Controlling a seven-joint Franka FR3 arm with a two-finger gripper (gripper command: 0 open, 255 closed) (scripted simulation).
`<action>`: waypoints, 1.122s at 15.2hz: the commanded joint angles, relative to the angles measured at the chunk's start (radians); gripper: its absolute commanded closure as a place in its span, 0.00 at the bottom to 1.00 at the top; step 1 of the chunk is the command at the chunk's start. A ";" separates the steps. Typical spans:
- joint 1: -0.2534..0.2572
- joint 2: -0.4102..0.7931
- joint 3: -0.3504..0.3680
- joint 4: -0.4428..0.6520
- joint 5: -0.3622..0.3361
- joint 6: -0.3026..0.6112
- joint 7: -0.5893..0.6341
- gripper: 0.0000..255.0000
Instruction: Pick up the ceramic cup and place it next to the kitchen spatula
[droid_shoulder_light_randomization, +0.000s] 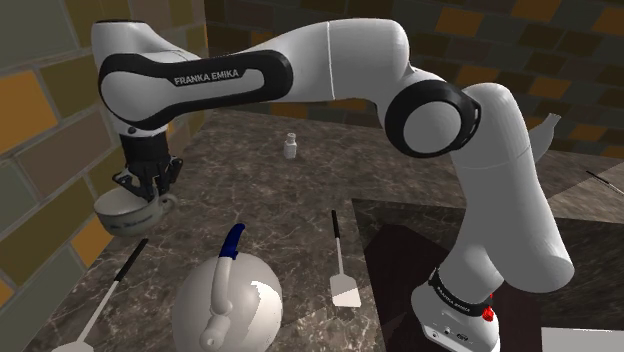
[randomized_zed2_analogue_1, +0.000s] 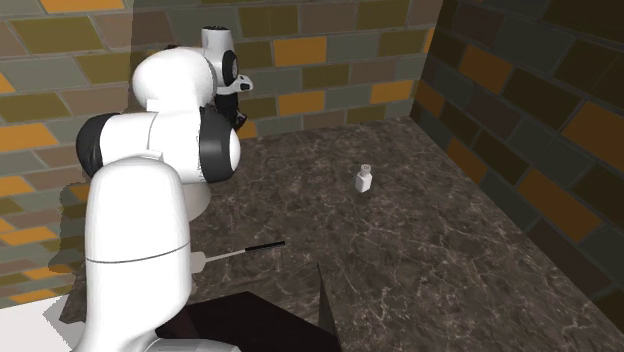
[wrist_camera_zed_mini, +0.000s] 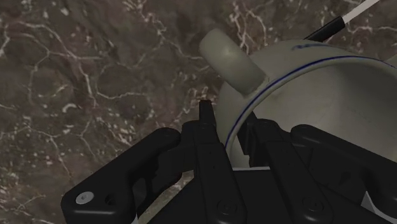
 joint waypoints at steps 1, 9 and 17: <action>-0.001 -0.002 0.000 -0.032 0.000 0.031 -0.001 1.00; -0.001 0.015 -0.001 -0.078 0.000 0.094 -0.004 1.00; -0.001 0.015 -0.001 -0.078 0.000 0.094 -0.004 0.00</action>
